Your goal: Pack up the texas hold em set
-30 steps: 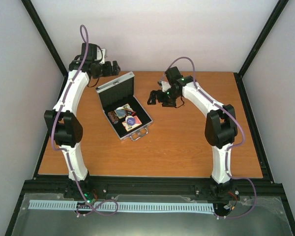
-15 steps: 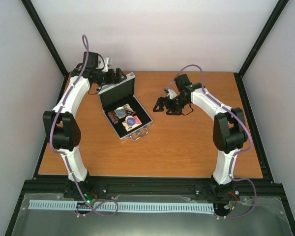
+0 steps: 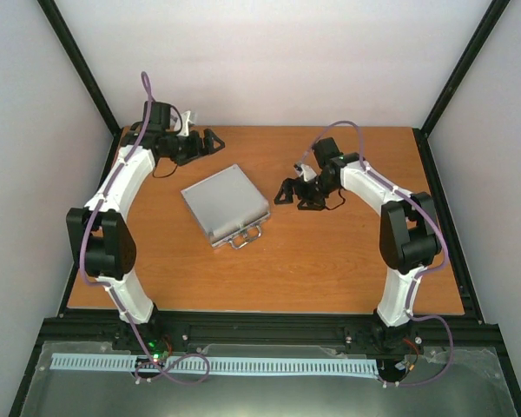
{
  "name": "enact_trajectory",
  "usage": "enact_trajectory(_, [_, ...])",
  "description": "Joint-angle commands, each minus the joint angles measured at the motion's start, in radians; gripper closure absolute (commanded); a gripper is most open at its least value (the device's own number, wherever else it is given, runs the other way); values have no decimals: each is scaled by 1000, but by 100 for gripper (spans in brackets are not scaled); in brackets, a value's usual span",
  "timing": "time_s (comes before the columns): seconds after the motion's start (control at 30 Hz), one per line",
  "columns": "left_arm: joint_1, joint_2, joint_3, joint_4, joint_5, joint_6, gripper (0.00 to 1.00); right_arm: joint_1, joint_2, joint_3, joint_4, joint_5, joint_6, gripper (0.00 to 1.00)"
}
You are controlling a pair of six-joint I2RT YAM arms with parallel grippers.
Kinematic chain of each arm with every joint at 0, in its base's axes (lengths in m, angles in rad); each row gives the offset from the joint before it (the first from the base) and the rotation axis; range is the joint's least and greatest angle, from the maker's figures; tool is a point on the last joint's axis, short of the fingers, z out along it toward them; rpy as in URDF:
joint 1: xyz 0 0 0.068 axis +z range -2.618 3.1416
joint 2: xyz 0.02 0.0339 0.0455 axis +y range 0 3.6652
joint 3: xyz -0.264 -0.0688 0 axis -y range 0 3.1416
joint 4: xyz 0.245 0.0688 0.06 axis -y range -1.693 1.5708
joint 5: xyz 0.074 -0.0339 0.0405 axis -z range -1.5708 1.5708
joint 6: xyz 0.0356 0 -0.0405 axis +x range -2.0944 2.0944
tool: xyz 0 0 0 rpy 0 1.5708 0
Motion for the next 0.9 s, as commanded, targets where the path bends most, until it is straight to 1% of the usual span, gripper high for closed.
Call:
enact_trajectory(0.0, [0,-37,-5,14,37,-21,0,-8,-55,-19,2,-14,-27,0])
enact_trajectory(0.1, [-1,-45,0,13,71,-35,0,-8,-78,-48,-1,-32,-44,0])
enact_trajectory(0.23, [-17,-79,-32,11,113,-38,0,-6,-126,-112,34,-152,-61,0])
enact_trajectory(0.33, [-40,-129,-103,27,142,-47,0,7,-148,-138,32,-198,-88,0])
enact_trajectory(0.43, [-75,-193,-215,72,179,-80,0,39,-149,-152,15,-215,-111,0])
enact_trajectory(0.53, [-117,-250,-318,97,180,-86,0,84,-144,-192,48,-234,-85,0])
enact_trajectory(0.63, [-133,-286,-410,133,180,-100,0,135,-135,-238,115,-246,-34,0])
enact_trajectory(0.73, [-133,-300,-457,149,169,-91,0,177,-120,-262,179,-248,12,0])
enact_trajectory(0.87, [-133,-284,-498,183,186,-96,0,230,-83,-241,215,-240,37,0])
